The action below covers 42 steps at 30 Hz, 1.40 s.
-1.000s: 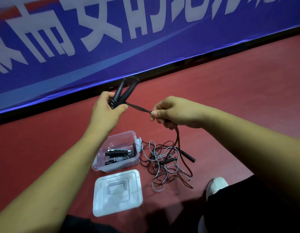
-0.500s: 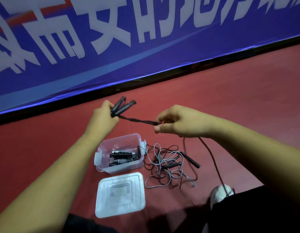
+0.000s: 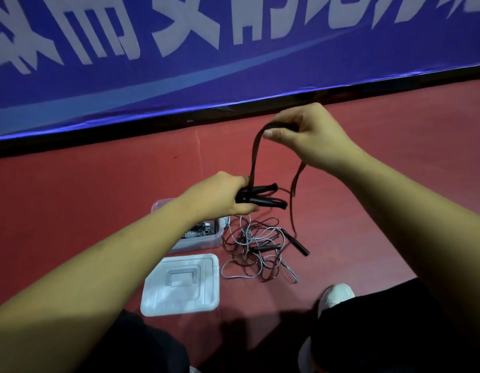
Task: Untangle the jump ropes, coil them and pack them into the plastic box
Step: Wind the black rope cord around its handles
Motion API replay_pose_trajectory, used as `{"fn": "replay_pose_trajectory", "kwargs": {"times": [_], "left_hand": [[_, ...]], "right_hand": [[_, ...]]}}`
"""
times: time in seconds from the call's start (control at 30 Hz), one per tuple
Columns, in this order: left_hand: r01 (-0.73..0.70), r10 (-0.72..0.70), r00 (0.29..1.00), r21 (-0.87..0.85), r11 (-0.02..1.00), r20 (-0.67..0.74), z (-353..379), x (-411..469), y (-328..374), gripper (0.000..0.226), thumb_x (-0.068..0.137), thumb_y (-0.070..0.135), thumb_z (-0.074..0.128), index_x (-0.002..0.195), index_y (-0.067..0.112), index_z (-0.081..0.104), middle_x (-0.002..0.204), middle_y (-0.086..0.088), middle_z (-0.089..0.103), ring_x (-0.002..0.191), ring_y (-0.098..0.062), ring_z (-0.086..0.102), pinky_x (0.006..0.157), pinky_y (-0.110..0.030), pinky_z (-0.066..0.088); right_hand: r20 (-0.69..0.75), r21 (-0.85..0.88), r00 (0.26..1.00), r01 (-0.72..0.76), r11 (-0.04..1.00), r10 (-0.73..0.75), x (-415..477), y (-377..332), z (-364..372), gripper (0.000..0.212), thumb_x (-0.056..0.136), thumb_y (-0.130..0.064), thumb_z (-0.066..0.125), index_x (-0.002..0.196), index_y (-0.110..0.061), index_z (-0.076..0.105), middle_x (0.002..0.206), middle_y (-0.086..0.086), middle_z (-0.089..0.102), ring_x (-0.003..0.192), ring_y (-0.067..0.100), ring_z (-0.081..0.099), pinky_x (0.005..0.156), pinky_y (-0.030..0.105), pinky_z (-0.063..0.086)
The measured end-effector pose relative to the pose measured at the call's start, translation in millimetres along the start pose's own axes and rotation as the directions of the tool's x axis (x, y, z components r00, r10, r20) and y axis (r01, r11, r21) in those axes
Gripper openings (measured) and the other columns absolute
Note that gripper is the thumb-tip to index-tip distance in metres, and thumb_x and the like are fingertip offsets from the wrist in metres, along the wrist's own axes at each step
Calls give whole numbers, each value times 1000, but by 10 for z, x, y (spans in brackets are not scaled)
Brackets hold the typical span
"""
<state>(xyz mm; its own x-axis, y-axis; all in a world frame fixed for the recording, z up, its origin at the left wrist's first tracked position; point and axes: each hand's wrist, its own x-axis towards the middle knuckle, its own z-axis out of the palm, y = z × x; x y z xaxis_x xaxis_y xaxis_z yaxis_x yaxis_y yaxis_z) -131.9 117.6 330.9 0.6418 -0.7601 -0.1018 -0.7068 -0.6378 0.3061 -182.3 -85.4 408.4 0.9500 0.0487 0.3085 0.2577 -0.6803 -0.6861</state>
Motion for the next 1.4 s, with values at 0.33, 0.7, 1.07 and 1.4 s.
{"fn": "replay_pose_trajectory", "kwargs": {"times": [0.33,0.7,1.07,1.4], "left_hand": [[-136,109,988,-277,951,-108,-88,-89,154,27,83,32,76,100,16,63,73,1,61,63,-12,50,60,-23,38],[-111,28,986,-514,851,-166,-311,-179,164,28,81,26,78,98,17,57,71,4,55,58,-7,47,57,-25,39],[-101,-80,992,-995,-27,-98,-389,-197,131,21,83,12,52,103,7,52,71,-12,55,50,-16,43,38,-19,28],[-77,-306,952,-956,-284,14,-529,-155,-67,28,79,11,54,105,2,50,76,-13,59,58,-17,49,45,-20,37]], "right_hand": [[-43,401,937,-301,865,346,98,375,-59,16,81,-12,78,75,-17,64,49,-8,51,44,12,35,46,22,26],[97,264,882,-469,843,460,43,548,94,13,87,-15,71,74,-15,71,57,3,45,50,16,36,44,21,28],[578,77,722,-512,855,380,-145,514,365,32,99,-31,57,82,-8,72,63,5,59,60,21,61,64,33,45],[351,176,904,-321,931,245,-76,151,-17,17,89,-26,72,95,-11,67,50,-9,48,46,8,38,46,20,32]]}}
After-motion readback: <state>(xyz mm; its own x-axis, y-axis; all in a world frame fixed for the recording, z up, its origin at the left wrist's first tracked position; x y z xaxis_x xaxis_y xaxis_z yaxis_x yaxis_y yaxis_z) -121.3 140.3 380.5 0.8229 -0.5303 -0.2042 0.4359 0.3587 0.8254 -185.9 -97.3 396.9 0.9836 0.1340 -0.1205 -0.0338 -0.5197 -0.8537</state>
